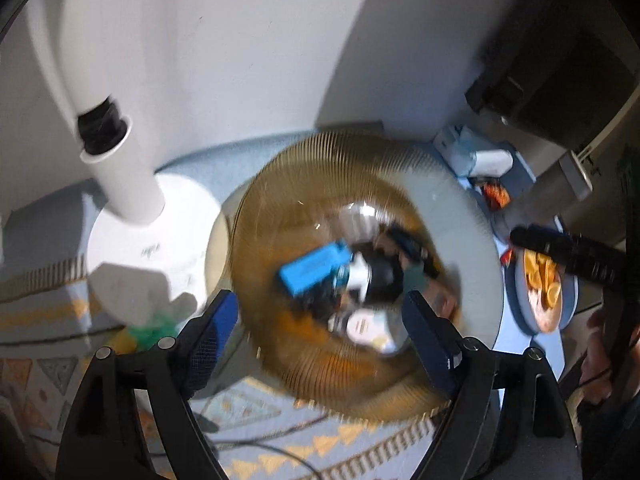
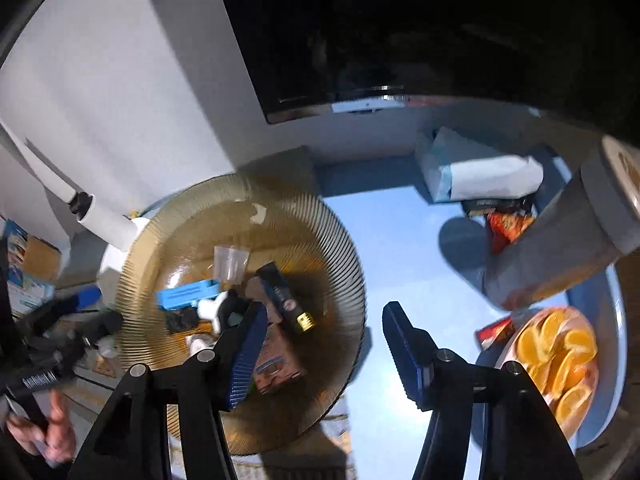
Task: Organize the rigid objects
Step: 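Carry USB drive and blue box over the amber plate and release both onto it, then move both open tools back over the cluttered rug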
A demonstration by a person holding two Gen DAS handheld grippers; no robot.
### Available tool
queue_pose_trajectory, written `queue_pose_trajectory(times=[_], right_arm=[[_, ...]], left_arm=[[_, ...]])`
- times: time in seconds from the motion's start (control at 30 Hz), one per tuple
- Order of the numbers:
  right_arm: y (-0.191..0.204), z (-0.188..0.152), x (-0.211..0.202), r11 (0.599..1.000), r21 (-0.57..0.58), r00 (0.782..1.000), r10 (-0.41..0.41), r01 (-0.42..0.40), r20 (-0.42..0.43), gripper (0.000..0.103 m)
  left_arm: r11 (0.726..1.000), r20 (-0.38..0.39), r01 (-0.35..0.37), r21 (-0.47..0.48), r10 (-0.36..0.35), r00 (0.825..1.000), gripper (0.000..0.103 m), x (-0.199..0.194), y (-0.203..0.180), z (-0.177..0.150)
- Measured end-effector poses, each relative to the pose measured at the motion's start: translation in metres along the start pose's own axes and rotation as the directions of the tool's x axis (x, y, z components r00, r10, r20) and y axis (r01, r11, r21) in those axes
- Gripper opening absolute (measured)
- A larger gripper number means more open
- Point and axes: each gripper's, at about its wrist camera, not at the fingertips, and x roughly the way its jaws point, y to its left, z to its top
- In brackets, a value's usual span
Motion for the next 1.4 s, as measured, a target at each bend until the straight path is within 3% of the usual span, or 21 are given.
queue_pose_trajectory(times=[0.13, 0.37, 0.53, 0.63, 0.83, 1.0, 1.23, 1.4], right_arm=[[0.008, -0.009, -0.012, 0.997, 0.039, 0.998, 0.068, -0.068, 0.006, 0.058], [0.046, -0.027, -0.046, 0.996, -0.032, 0.995, 0.085, -0.083, 0.057, 0.059], [0.066, -0.042, -0.055, 0.992, -0.045, 0.992, 0.117, -0.115, 0.055, 0.059], [0.079, -0.051, -0.060, 0.987, -0.052, 0.986, 0.157, -0.154, 0.060, 0.059], [0.104, -0.065, -0.067, 0.986, -0.059, 0.985, 0.161, -0.158, 0.054, 0.059], [0.121, -0.074, -0.074, 0.986, -0.036, 0.984, 0.165, -0.163, 0.062, 0.059], [0.164, -0.083, -0.069, 0.978, -0.020, 0.977, 0.209, -0.208, 0.049, 0.059], [0.203, -0.097, -0.048, 0.968, -0.027, 0.969, 0.248, -0.248, -0.008, 0.059]], left_arm=[[0.999, 0.008, -0.033, -0.013, 0.033, 0.999, 0.083, -0.017, 0.010, -0.026], [0.989, 0.060, -0.086, -0.116, 0.094, 0.994, 0.083, -0.053, 0.037, -0.053], [0.961, 0.070, -0.266, -0.077, 0.272, 0.960, 0.083, -0.070, 0.047, -0.064], [0.958, 0.090, -0.276, -0.079, 0.282, 0.955, 0.083, -0.084, 0.055, -0.067], [0.932, 0.104, -0.361, -0.017, 0.361, 0.927, 0.083, -0.097, 0.066, -0.075], [0.947, 0.098, -0.322, -0.014, 0.322, 0.942, 0.083, -0.111, 0.084, -0.084], [0.938, 0.091, -0.346, 0.011, 0.344, 0.935, 0.083, -0.133, 0.121, -0.098], [0.961, 0.039, -0.273, -0.046, 0.275, 0.961, 0.083, -0.140, 0.174, -0.104]])
